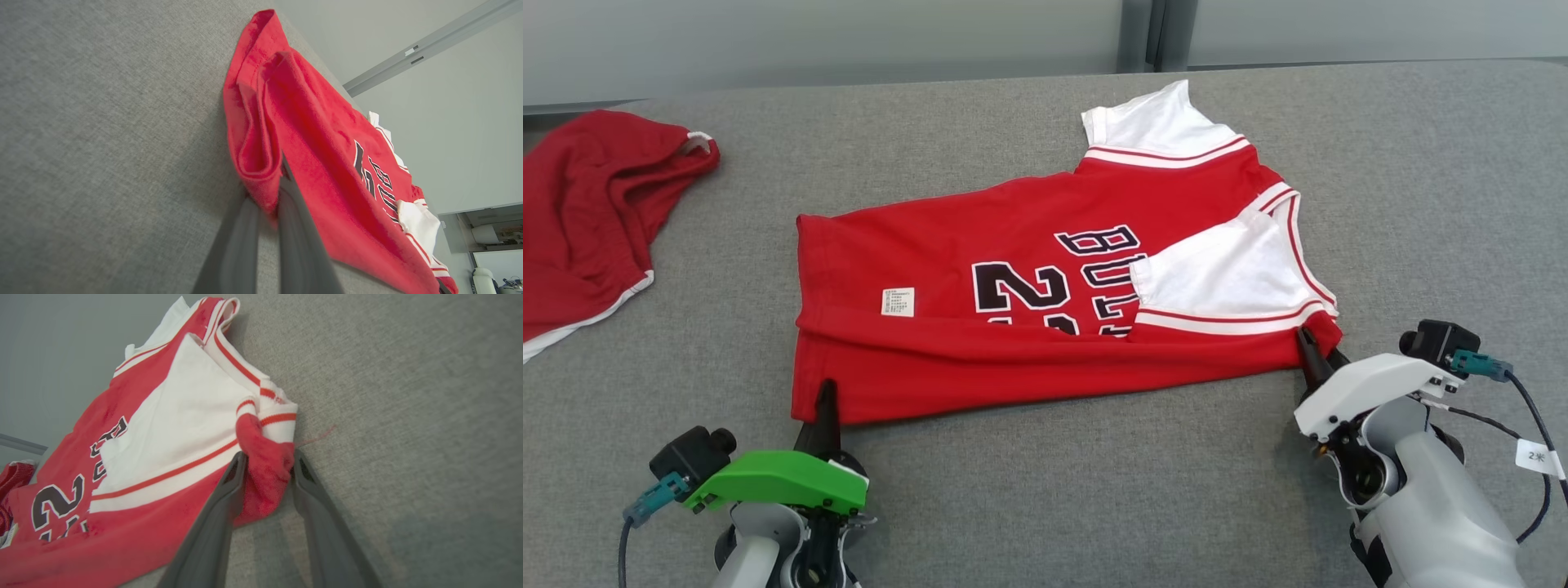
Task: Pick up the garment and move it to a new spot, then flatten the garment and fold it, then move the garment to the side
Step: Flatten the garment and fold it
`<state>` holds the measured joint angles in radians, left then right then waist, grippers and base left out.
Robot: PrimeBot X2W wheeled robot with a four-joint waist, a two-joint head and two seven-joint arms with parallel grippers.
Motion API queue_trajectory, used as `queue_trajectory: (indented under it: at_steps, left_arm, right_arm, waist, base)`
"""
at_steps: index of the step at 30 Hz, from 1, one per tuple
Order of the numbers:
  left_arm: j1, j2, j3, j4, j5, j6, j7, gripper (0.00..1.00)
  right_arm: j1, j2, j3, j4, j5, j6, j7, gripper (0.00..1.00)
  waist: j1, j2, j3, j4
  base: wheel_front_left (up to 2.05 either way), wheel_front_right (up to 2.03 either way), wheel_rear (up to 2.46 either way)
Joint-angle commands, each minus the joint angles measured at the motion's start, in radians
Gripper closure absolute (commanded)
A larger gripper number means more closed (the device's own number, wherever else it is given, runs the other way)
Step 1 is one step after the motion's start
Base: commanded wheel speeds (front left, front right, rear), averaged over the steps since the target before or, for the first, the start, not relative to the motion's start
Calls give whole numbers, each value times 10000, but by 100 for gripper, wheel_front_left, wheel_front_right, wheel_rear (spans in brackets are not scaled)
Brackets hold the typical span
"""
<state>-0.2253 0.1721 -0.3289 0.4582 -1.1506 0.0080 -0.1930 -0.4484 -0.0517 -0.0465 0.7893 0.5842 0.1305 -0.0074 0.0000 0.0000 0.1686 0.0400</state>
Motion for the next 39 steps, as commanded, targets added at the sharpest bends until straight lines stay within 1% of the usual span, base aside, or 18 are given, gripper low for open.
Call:
queue_trajectory:
  at_steps: [1, 2, 6, 11, 16, 21, 22, 26, 28, 31, 35, 36, 38, 39]
  left_arm:
    - [-177, 107, 52, 13, 16, 33, 23, 100]
    - [-197, 124, 62, 14, 15, 31, 14, 100]
    - [-293, 159, 97, -46, 22, -3, -23, 100]
    - [-104, 141, 157, -340, -107, -48, -53, 100]
    - [494, 44, 159, -978, -169, 22, -136, 100]
    - [1345, 1, 206, -1535, -281, 217, -222, 100]
    - [1345, 1, 206, -1535, -281, 217, -222, 100]
    - [1899, 52, 225, -1558, -284, 442, -252, 100]
    - [2078, 6, 298, -1421, -392, 477, -288, 100]
    - [2244, -55, 315, -1240, -467, 512, -320, 100]
    - [2287, -45, 308, -972, -432, 545, -338, 100]
    - [2268, -37, 292, -907, -407, 553, -328, 100]
    - [2195, 26, 202, -777, -267, 590, -306, 100]
    - [2154, 49, 167, -741, -186, 619, -314, 98]
  right_arm:
    - [-192, 13, 148, 150, 223, 3, -90, 98]
    - [-288, 4, 199, 159, 338, 3, -144, 100]
    - [-484, -66, 325, -3, 658, 3, -372, 100]
    - [-149, -310, 170, -556, 1121, 0, -504, 100]
    - [744, -415, -142, -1677, 1533, -4, -316, 100]
    - [2105, -310, -379, -3017, 1460, -4, -142, 100]
    - [2105, -310, -379, -3017, 1460, -4, -142, 100]
    - [3092, -143, -678, -3806, 1231, -7, -40, 100]
    - [3505, -105, -745, -4139, 1193, -7, 27, 100]
    - [3993, -54, -807, -4468, 1315, -9, 91, 100]
    - [4306, -37, -476, -4324, 1632, -7, -85, 100]
    - [4323, -36, -384, -4251, 1668, -7, -121, 97]
    - [4328, -23, -134, -4113, 1539, -6, -162, 38]
    - [4319, -29, -111, -4077, 1468, -6, -256, 0]
  waist:
    - [0, 0, 37, 22]
    - [0, 0, 40, 17]
    - [0, 0, 14, -31]
    - [0, 0, -63, -101]
    - [0, 0, -165, -173]
    - [0, 0, -247, -284]
    - [0, 0, -247, -284]
    - [0, 0, -366, -343]
    - [0, 0, -431, -374]
    - [0, 0, -545, -426]
    - [0, 0, -689, -489]
    - [0, 0, -722, -506]
    - [0, 0, -781, -527]
    - [0, 0, -806, -531]
  base:
    - [0, 0, 0]
    - [0, 0, 0]
    - [0, 0, 0]
    - [0, 0, 0]
    - [0, 0, 0]
    - [0, 0, 0]
    - [0, 0, 0]
    - [0, 0, 0]
    - [0, 0, 0]
    - [0, 0, 0]
    - [0, 0, 0]
    - [0, 0, 0]
    - [0, 0, 0]
    - [0, 0, 0]
